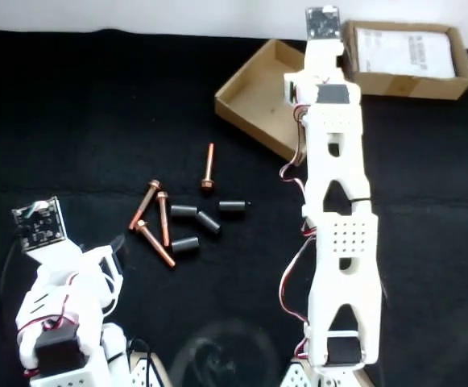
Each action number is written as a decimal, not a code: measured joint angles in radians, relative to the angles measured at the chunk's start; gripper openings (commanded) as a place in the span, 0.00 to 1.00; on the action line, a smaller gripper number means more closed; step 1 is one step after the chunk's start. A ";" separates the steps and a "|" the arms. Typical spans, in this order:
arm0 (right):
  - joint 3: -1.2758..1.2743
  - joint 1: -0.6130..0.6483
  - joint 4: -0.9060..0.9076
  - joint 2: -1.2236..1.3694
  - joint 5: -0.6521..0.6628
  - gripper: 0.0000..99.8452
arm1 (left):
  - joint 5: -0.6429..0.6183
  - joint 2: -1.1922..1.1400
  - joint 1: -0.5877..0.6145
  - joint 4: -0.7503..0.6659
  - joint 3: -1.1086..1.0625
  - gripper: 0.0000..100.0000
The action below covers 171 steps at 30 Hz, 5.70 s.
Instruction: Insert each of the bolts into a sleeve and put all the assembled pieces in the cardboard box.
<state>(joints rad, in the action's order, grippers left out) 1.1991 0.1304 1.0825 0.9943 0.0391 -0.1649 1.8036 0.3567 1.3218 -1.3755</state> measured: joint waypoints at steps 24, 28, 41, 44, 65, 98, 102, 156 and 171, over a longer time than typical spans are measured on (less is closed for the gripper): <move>0.445 0.259 0.672 -0.180 0.000 0.20 | 0.000 0.002 0.216 0.000 0.035 0.24; 0.443 0.339 0.672 -0.232 0.000 0.20 | 0.000 0.002 0.305 0.000 0.035 0.24; -0.315 0.542 0.672 -0.555 0.160 0.20 | 0.000 0.002 0.594 0.000 0.034 0.24; -0.385 0.540 0.672 -0.559 0.259 0.20 | 0.000 0.000 0.621 0.000 -0.002 0.24; -0.767 0.514 0.666 -0.560 0.776 0.20 | 0.000 0.000 0.677 -0.074 -0.264 0.24; -0.661 0.500 0.618 -0.410 1.069 0.20 | 0.000 0.000 0.677 -0.173 -0.301 0.24; -0.660 0.486 0.606 -0.410 1.083 0.20 | 0.000 0.000 0.677 -0.173 -0.301 0.24; 0.037 0.236 0.671 -0.578 0.425 0.01 | 0.000 0.000 0.667 -0.173 -0.302 0.24; 0.038 0.020 0.672 -1.043 0.281 0.01 | 0.000 0.000 0.658 -0.173 -0.302 0.24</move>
<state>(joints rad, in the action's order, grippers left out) 1.2375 0.1504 1.7545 -0.0491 0.3199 -0.1649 1.8036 1.0150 1.1485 -1.6778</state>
